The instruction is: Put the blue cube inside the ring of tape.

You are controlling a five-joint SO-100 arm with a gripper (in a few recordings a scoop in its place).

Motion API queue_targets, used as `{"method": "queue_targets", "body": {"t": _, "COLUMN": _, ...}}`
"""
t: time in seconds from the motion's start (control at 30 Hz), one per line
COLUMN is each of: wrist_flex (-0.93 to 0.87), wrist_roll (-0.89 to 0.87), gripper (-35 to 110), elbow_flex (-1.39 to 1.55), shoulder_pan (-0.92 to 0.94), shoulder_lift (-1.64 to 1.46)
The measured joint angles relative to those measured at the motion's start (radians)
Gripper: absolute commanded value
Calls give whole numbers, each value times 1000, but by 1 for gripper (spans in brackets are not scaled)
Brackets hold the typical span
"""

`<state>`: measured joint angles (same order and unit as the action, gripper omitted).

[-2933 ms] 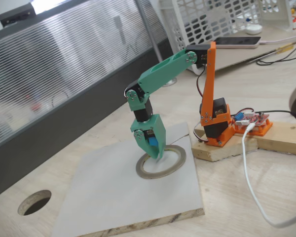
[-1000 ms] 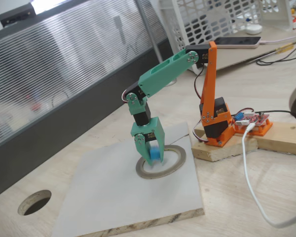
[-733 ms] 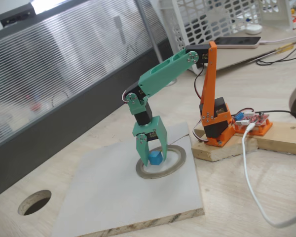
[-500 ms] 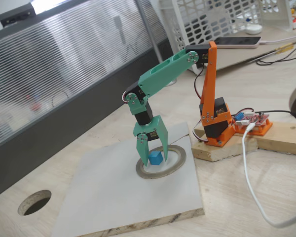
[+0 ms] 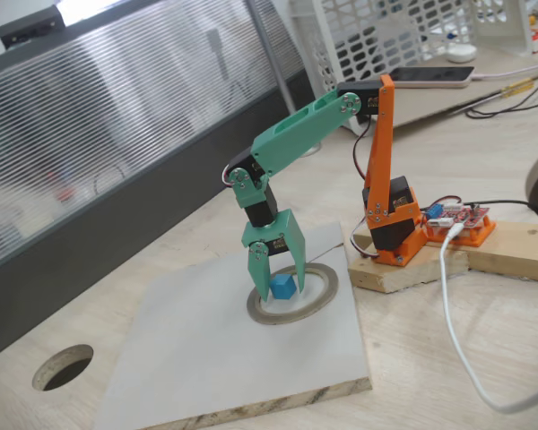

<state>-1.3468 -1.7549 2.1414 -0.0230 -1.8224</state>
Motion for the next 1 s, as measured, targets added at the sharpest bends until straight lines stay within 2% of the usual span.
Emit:
{"method": "queue_targets", "body": {"t": 0.2, "wrist_flex": -28, "wrist_roll": -3, "gripper": 41, "elbow_flex": -126, "shoulder_pan": 0, "shoulder_lift": 0}}
{"method": "queue_targets", "body": {"t": 0.67, "wrist_flex": -350, "wrist_roll": 5, "gripper": 41, "elbow_flex": -489, "shoulder_pan": 0, "shoulder_lift": 2}}
{"method": "queue_targets", "body": {"t": 1.0, "wrist_flex": -403, "wrist_roll": 5, "gripper": 41, "elbow_flex": -545, "shoulder_pan": 0, "shoulder_lift": 2}}
